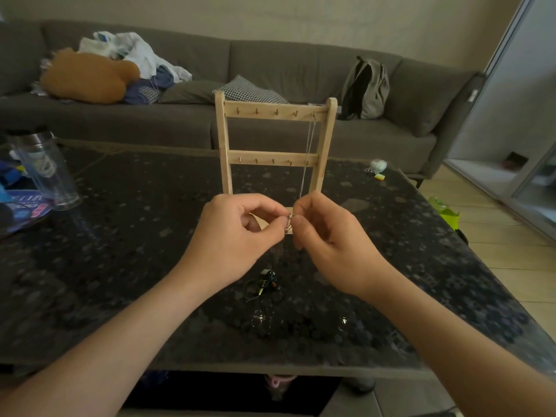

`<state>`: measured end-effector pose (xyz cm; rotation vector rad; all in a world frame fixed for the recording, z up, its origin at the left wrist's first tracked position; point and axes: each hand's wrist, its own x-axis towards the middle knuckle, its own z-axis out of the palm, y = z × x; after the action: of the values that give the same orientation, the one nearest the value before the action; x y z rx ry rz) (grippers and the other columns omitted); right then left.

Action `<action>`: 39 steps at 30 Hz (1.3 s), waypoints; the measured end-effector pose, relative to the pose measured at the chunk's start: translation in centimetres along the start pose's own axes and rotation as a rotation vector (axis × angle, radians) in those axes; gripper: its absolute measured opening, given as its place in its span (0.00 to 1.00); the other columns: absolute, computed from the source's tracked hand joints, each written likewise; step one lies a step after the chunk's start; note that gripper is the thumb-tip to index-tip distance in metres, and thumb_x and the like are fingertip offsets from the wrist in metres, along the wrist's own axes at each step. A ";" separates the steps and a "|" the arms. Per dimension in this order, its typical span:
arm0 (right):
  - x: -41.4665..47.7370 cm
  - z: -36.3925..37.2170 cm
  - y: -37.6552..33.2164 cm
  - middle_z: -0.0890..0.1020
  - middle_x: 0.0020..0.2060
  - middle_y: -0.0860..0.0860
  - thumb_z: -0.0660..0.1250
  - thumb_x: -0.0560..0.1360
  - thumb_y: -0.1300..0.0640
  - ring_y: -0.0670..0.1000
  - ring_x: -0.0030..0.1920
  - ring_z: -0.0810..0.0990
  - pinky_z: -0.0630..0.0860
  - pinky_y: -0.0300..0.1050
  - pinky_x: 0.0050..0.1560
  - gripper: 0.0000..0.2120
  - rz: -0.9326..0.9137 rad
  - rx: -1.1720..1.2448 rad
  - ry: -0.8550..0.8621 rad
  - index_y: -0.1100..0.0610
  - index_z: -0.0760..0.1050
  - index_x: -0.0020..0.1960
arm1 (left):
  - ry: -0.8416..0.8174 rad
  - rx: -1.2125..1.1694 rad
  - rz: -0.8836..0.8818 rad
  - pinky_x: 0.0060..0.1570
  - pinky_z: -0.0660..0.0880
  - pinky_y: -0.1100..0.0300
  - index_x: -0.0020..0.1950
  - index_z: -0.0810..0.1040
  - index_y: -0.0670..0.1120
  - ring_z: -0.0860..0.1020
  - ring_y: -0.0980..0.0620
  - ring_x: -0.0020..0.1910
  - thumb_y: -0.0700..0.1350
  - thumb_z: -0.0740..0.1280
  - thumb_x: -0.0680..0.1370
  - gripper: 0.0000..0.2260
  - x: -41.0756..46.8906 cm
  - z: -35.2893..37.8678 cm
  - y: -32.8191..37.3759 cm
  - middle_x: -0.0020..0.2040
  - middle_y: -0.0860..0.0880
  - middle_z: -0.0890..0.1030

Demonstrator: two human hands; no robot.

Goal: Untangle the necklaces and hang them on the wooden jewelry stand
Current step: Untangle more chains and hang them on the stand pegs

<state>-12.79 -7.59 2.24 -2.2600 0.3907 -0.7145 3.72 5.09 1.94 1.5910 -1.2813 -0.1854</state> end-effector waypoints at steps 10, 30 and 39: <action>0.0 0.0 -0.3 0.83 0.38 0.52 0.63 0.87 0.56 0.57 0.41 0.81 0.79 0.58 0.45 0.06 0.033 0.083 -0.012 0.52 0.76 0.53 | -0.017 -0.050 0.019 0.39 0.84 0.60 0.57 0.87 0.51 0.88 0.52 0.41 0.43 0.76 0.80 0.07 0.0 0.0 0.0 0.47 0.56 0.88; 0.1 -0.5 -0.3 0.83 0.40 0.55 0.63 0.87 0.58 0.51 0.43 0.83 0.79 0.45 0.47 0.07 0.169 0.335 -0.103 0.59 0.78 0.56 | -0.061 -0.025 0.097 0.44 0.86 0.55 0.55 0.86 0.49 0.88 0.51 0.39 0.42 0.75 0.81 0.04 0.0 -0.3 0.0 0.44 0.55 0.87; 0.2 -0.4 -0.6 0.83 0.43 0.62 0.63 0.87 0.56 0.53 0.43 0.83 0.81 0.52 0.50 0.06 0.152 0.285 -0.092 0.56 0.78 0.57 | -0.022 0.013 0.164 0.47 0.86 0.57 0.55 0.85 0.47 0.88 0.54 0.43 0.40 0.75 0.81 0.04 -0.1 -0.3 0.4 0.45 0.55 0.87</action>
<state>-12.82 -7.50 2.93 -1.9635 0.3855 -0.5484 3.67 5.45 2.30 1.4906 -1.4250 -0.0923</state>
